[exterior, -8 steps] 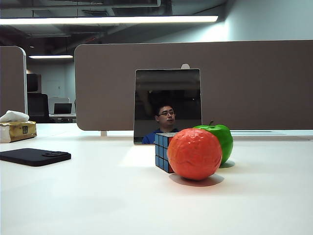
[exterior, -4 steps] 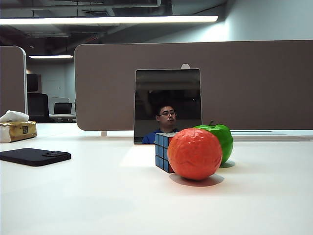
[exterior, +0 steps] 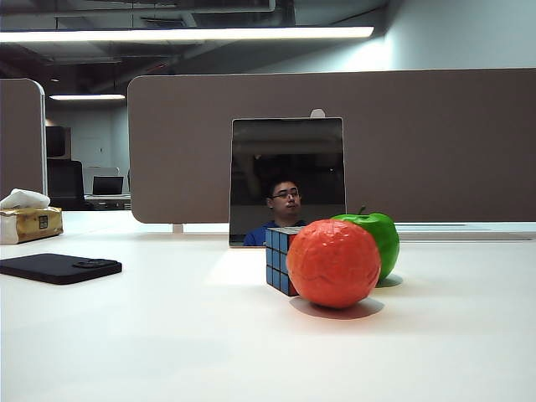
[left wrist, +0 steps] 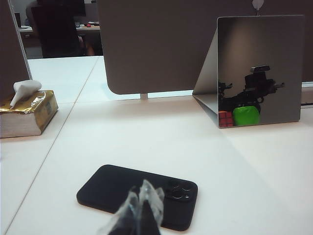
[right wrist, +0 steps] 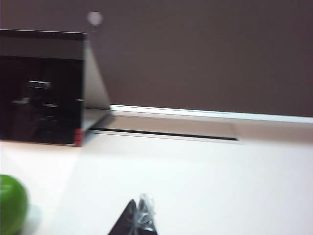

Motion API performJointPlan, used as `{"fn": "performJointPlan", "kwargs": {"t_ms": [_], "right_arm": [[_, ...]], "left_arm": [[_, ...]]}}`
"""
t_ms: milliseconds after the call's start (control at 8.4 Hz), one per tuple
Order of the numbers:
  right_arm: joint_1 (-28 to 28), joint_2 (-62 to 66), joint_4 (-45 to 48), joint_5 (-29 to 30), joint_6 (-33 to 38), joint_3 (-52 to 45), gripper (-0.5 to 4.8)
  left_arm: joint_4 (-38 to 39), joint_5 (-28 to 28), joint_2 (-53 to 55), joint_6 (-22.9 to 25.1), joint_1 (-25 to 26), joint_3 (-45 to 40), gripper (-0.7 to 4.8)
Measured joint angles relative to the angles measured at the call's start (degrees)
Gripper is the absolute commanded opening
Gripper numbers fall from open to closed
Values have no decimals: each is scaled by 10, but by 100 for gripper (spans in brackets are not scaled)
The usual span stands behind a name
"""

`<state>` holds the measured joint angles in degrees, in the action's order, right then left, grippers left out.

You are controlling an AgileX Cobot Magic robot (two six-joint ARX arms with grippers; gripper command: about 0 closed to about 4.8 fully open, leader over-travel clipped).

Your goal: Move all the fruits on the tabletop near the face of the Rubik's cube that has the color most similar to each fruit.

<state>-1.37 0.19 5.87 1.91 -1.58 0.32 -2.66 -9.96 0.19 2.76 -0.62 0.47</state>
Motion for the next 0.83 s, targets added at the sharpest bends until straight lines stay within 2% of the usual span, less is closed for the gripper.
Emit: {"fn": "performJointPlan", "kwargs": {"t_ms": [119, 476, 596, 834], "right_arm": [[0, 0, -5, -19, 0, 0, -1], [0, 0, -4, -19, 0, 0, -1], [0, 0, -4, -19, 0, 0, -1], [0, 0, -4, -19, 0, 0, 0]], "left_arm": [[0, 0, 0, 0, 0, 0, -5], [0, 1, 0, 0, 0, 0, -5], [-1, 61, 0, -37, 0, 0, -5], [-1, 61, 0, -38, 0, 0, -5]]}}
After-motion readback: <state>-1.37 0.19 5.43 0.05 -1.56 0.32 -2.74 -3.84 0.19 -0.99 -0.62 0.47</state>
